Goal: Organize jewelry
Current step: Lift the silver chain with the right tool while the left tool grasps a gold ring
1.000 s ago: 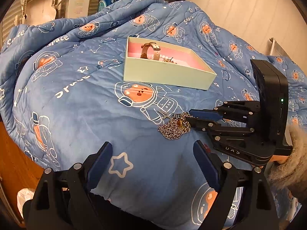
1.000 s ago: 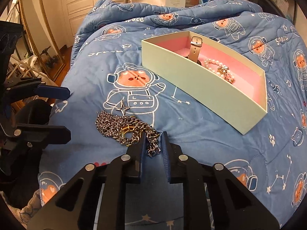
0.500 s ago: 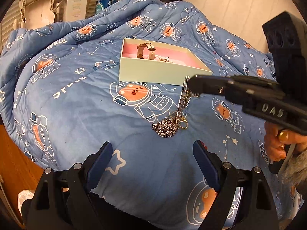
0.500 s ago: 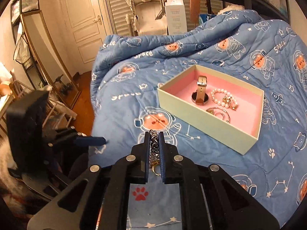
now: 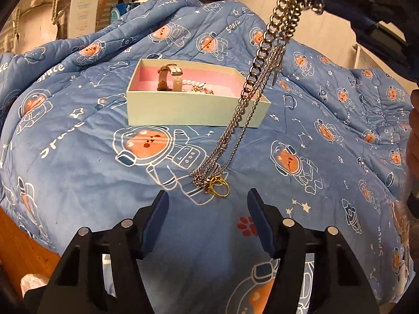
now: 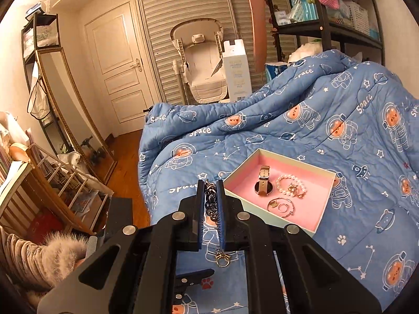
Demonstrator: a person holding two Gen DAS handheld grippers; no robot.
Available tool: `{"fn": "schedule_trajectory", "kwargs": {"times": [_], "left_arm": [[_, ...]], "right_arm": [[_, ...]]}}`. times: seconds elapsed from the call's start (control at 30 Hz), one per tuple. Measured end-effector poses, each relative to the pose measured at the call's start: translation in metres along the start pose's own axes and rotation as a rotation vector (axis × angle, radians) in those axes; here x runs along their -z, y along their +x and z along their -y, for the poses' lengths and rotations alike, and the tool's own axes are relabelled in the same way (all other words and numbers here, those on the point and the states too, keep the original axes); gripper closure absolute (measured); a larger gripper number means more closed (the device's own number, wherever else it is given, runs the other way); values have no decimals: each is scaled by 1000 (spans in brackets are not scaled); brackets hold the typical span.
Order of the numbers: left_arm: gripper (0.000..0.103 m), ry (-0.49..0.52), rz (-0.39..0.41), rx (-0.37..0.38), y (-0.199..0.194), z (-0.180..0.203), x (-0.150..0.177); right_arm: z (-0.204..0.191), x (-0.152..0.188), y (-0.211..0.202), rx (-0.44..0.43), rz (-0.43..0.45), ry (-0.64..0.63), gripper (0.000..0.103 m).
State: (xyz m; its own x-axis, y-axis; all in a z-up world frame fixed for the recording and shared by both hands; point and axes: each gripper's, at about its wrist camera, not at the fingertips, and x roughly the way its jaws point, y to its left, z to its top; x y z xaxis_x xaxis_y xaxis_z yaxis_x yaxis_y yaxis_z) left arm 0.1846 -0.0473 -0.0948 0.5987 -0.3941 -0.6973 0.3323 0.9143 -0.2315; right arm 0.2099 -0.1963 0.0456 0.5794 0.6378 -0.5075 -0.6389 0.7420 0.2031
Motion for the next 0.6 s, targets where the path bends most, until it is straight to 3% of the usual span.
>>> {"fn": "schedule_trajectory", "kwargs": {"times": [0.27,0.43,0.57,0.6], "left_arm": [[50,55,-38,-33,26,14,-6],[62,67,-39,-51,36,15,-12],[81,85,-48,-61,41,18,-16],[80,91,-53,-65,42,19,-15]], "right_arm": [[17,-5,-29,69,54,17,94],[25,-8,-43,99,73,29,94],[30,-7,-47,115,75,35,94],[31,-7,-48,120,75,36,94]]}}
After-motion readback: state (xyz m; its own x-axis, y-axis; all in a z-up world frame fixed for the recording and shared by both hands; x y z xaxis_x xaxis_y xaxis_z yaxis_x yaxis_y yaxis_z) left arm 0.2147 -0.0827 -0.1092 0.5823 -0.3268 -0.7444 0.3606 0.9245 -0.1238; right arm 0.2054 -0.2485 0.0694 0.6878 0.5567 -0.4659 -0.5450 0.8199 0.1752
